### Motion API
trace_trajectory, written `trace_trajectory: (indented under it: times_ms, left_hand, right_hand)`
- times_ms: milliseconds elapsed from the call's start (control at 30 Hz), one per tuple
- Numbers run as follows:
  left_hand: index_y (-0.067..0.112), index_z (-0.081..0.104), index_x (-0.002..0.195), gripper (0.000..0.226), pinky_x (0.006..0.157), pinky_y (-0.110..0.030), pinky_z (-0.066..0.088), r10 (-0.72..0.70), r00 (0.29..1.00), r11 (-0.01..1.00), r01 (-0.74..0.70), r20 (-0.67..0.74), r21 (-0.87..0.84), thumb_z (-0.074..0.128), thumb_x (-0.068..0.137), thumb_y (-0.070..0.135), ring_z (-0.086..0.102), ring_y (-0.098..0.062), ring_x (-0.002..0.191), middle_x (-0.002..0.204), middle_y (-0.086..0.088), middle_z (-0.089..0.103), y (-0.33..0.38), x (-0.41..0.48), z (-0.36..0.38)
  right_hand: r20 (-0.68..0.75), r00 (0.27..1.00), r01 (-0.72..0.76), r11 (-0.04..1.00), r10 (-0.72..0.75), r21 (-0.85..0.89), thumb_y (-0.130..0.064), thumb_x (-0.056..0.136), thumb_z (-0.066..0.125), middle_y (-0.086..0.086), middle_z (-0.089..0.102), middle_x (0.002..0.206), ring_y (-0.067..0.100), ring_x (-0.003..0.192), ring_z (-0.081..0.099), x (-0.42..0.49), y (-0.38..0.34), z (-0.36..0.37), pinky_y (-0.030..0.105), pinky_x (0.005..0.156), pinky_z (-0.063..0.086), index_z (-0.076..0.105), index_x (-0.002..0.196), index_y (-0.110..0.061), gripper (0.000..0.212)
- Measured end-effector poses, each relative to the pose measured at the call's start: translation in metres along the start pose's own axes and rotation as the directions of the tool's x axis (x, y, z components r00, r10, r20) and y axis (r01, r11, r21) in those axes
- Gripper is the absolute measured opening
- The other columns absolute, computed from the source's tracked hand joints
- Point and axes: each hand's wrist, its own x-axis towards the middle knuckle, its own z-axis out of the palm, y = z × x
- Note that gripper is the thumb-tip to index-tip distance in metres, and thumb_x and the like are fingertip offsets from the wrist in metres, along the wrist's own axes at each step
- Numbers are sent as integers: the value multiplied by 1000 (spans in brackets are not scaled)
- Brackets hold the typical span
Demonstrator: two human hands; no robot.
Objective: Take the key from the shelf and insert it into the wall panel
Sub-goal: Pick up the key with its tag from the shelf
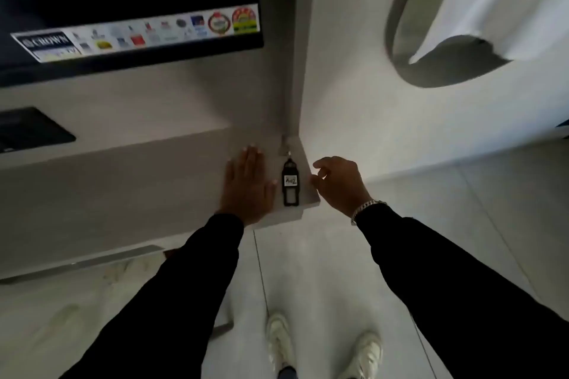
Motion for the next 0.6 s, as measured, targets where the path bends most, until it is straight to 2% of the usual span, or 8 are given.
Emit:
trace_trajectory:
  times_ms: [67,167,233,300,400,533,600]
  left_hand:
    - [3,16,156,75,125,-58,11,-6,999,999,7,-32,33,23,94,45,9,-33,156,168,-17,10,-3,4,3]
    - [5,14,157,76,126,-58,9,18,998,999,-15,-63,42,26,95,47,6,-30,157,169,-15,9,-6,7,9]
    - [4,14,157,76,126,-59,9,19,997,999,-17,-75,33,29,96,47,7,-30,157,169,-16,9,-8,8,12]
    - [4,15,157,76,126,-60,10,27,996,999,-24,-87,37,33,96,46,8,-31,157,168,-17,11,-8,9,14]
    - [4,15,156,77,126,-61,11,26,996,999,-24,-86,31,31,95,49,9,-31,157,168,-17,13,-7,10,13]
    - [4,15,156,79,126,-60,10,21,997,999,-18,-79,35,24,94,52,10,-31,157,168,-17,13,-7,10,13]
    - [3,16,156,80,126,-61,11,22,996,999,-19,-82,33,23,93,52,11,-32,156,168,-17,14,-8,11,13]
  right_hand:
    - [-24,999,-43,998,44,35,-32,76,72,7,72,88,21,87,64,7,-3,11,23,76,39,69,101,-12,32]
    - [-32,981,-186,975,191,120,-46,66,80,4,68,79,18,84,60,10,-15,18,26,79,41,66,101,-11,51]
    - [-31,970,-233,963,239,139,-46,61,83,4,68,78,20,86,62,13,-19,20,27,79,43,67,98,-10,54]
    - [-18,971,-236,967,239,100,-43,60,84,9,74,83,24,86,66,14,-21,17,33,82,48,71,87,-9,45]
    - [-6,969,-247,966,248,76,-38,62,83,16,75,77,31,82,68,17,-21,11,43,84,51,72,71,-4,37]
    - [88,955,-289,955,284,59,-35,66,80,21,73,72,35,74,68,22,-16,3,42,85,53,76,71,-9,27]
    - [130,923,-379,912,361,156,-30,65,82,16,72,69,30,66,67,25,-14,-2,41,81,57,76,70,-12,19]
